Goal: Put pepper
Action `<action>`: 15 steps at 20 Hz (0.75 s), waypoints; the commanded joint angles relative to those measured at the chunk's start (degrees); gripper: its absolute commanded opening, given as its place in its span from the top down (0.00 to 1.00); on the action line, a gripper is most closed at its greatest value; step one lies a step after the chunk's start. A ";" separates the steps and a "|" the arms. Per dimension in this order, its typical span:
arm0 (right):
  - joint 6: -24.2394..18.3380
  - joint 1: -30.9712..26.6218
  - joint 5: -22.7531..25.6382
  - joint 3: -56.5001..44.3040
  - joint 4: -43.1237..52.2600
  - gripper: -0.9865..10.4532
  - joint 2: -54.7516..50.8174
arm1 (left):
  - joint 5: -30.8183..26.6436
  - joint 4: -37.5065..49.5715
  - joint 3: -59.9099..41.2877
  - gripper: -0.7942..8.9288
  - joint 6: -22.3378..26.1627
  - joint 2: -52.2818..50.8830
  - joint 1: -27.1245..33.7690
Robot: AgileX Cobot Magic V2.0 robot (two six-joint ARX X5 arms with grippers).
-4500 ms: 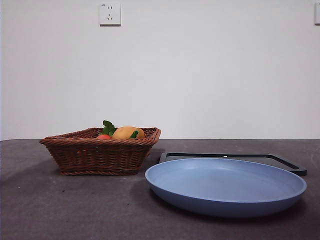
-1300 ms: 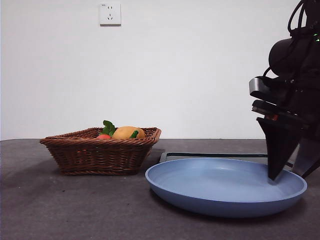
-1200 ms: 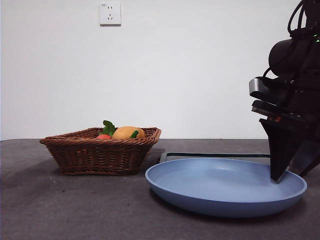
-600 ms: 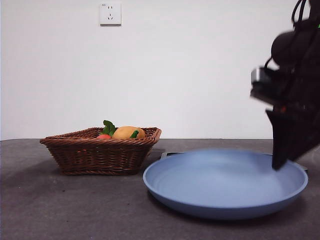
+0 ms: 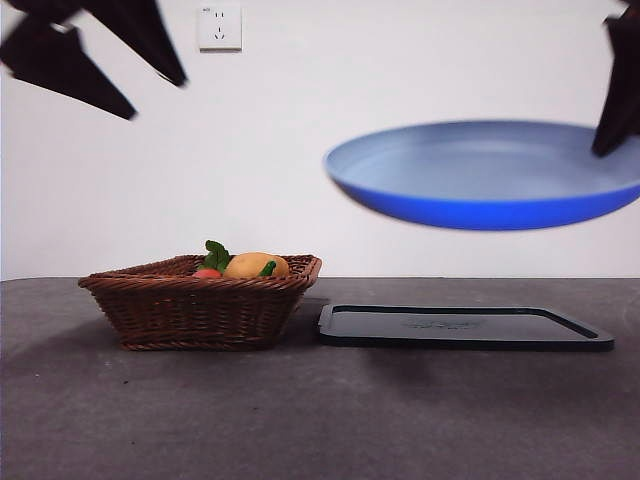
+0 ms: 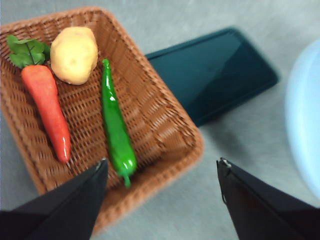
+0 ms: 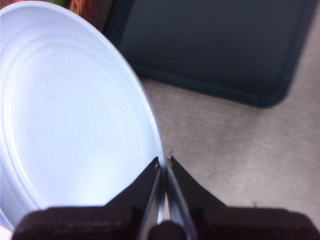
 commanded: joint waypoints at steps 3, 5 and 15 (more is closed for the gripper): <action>0.79 -1.92 -0.24 1.14 -0.74 0.91 -3.32 | -6.97 -4.42 10.97 0.53 3.74 15.28 -3.50; 0.79 -2.12 -0.24 1.14 -0.85 0.91 -3.98 | -9.27 -7.10 15.30 0.53 4.09 21.44 -4.28; 0.72 -2.10 -0.26 1.14 -1.01 0.91 -4.00 | -10.86 -4.98 19.43 0.53 4.09 36.63 -4.35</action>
